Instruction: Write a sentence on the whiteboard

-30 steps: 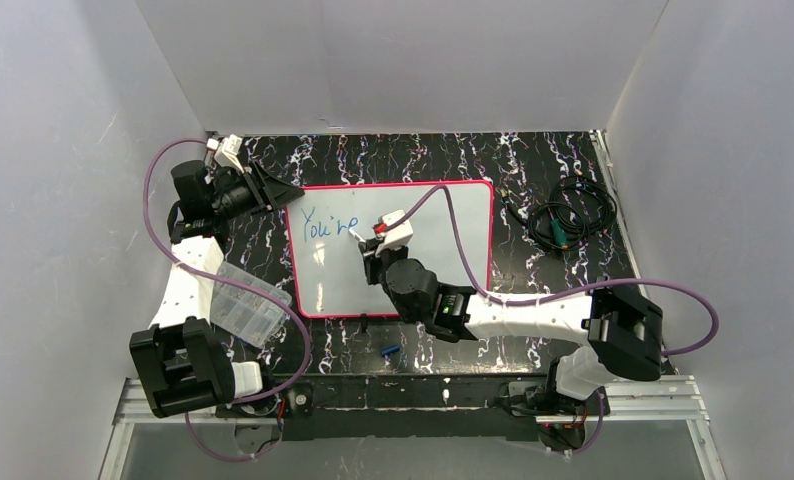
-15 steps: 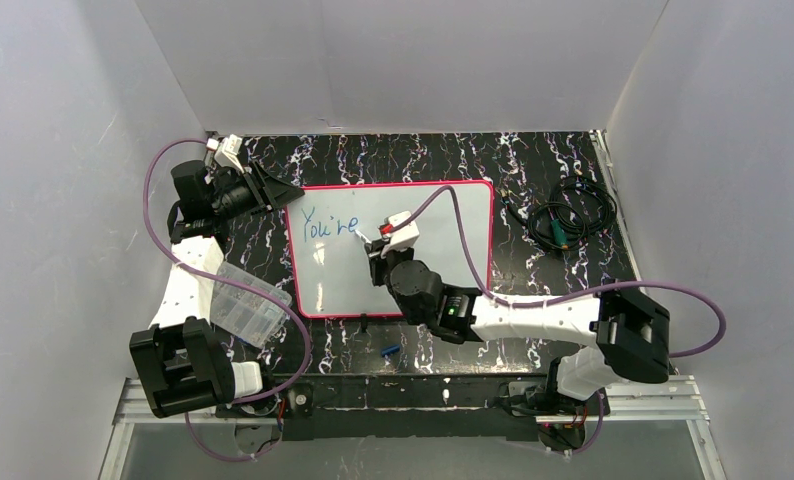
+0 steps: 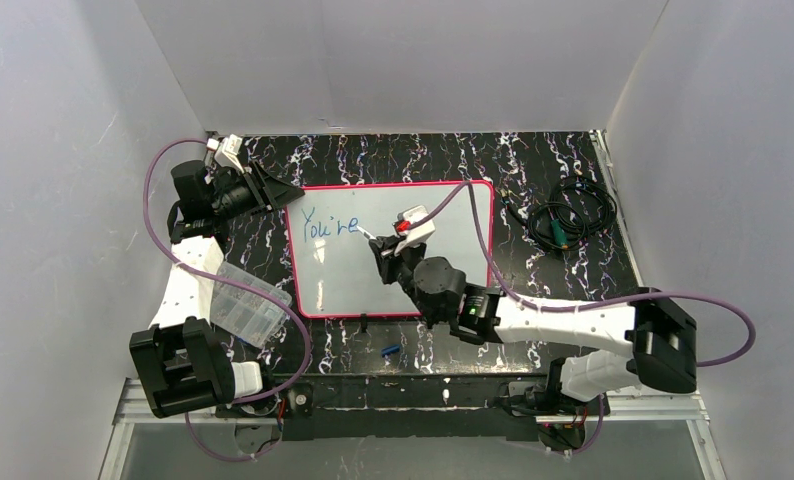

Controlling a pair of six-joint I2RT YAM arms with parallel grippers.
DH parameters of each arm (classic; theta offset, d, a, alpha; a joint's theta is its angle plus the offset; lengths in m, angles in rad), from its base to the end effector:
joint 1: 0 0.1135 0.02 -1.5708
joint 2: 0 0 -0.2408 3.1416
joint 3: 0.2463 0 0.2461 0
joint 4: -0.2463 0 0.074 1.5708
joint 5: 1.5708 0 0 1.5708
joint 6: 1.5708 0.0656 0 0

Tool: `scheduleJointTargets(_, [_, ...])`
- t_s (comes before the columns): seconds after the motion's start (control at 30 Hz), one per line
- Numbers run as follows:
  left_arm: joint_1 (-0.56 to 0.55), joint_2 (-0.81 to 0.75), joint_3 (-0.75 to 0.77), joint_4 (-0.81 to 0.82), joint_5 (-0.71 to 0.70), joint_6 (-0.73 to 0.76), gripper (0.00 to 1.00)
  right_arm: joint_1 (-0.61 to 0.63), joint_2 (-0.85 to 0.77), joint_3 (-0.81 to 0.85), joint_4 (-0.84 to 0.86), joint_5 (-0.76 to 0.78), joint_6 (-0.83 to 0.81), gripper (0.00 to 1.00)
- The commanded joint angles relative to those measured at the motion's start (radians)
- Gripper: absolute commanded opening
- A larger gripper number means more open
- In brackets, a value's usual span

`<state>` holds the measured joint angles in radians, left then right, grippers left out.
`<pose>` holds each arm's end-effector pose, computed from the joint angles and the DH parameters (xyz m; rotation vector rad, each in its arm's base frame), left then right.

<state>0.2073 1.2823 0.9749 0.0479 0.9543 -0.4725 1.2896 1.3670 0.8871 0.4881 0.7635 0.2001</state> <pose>0.3098 0.0105 0.3006 0.0710 1.8402 -1.0510 0.1357 0.3064 0.2933 -0.2542 1.5735 0.5737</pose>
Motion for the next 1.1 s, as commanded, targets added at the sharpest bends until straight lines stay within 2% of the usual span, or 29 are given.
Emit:
scheduleJointTargets(0.0, [-0.008,-0.04,-0.005,-0.008,0.037,0.003,0.43,-0.001,-0.07,0.036,-0.022,-0.042,-0.037,0.01])
scheduleJointTargets(0.37, [-0.007,-0.036,-0.002,-0.015,0.034,0.01,0.43,-0.05,-0.163,0.0,-0.121,-0.002,-0.06,0.01])
scheduleJointTargets(1.07, [-0.008,-0.032,-0.001,-0.02,0.034,0.014,0.43,-0.095,-0.118,-0.037,-0.118,0.008,-0.008,0.01])
